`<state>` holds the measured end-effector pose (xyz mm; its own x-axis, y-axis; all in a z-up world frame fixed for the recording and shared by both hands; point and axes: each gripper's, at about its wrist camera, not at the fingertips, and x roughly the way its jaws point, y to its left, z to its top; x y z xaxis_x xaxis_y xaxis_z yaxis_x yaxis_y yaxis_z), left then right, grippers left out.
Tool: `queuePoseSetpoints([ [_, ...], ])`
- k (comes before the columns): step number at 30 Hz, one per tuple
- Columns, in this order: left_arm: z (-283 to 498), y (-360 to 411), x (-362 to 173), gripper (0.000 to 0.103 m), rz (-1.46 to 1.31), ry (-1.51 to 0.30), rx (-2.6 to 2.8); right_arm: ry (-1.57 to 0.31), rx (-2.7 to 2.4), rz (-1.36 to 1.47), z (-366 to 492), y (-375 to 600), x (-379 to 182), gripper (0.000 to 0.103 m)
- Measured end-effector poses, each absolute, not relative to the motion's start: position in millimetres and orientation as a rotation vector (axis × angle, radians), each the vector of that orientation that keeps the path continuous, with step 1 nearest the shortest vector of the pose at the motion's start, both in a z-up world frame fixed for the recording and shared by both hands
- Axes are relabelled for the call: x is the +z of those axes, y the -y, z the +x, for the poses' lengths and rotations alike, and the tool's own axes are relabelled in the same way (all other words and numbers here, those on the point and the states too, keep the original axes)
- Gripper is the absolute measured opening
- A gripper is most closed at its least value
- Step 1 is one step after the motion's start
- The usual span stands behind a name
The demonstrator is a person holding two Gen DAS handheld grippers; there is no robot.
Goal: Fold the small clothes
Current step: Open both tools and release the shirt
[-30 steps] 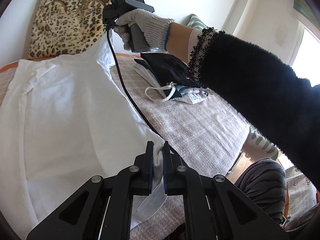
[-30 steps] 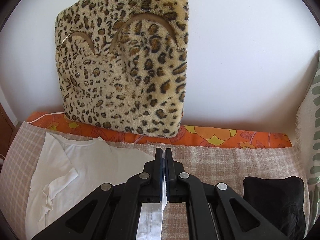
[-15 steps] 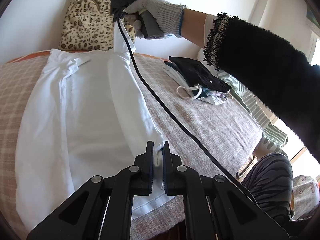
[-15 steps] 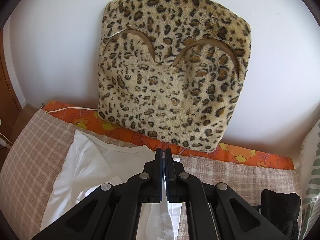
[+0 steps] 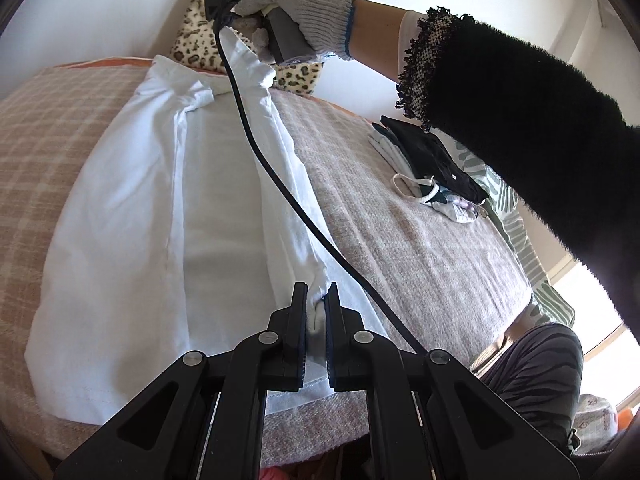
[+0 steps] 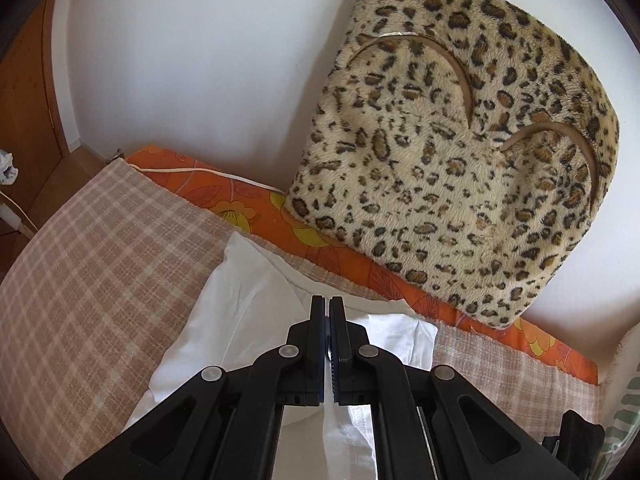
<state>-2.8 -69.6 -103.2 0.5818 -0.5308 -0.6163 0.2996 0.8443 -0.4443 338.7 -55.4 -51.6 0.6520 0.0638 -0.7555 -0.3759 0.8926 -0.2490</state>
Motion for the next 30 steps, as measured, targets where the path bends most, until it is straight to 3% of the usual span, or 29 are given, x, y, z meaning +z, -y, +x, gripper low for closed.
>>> queuePoseSetpoints([
  [8, -6.2, 56.2, -111.7, 0.007, -0.330, -0.854, -0.450, -0.896, 0.330, -0.422, 342.0, 10.9, -85.4, 0.003],
  [11, -9.2, 53.8, -114.5, 0.013, -0.335, -0.876, -0.445, -0.909, 0.390, -0.358, 338.6, 8.0, -83.3, 0.016],
  [13, -12.2, 51.8, -115.8, 0.014, -0.337, -0.884, -0.441, -0.887, 0.425, -0.317, 331.4, 11.4, -72.3, 0.036],
  [21, -9.0, 37.5, -116.8, 0.020, -0.377, -0.900, -0.421, -0.906, 0.424, -0.197, 291.9, 79.4, -44.2, 0.036],
  [30, -9.1, 27.3, -118.7, 0.019, -0.402, -0.897, -0.424, -1.021, 0.388, -0.074, 175.4, 191.4, -87.3, 0.038],
])
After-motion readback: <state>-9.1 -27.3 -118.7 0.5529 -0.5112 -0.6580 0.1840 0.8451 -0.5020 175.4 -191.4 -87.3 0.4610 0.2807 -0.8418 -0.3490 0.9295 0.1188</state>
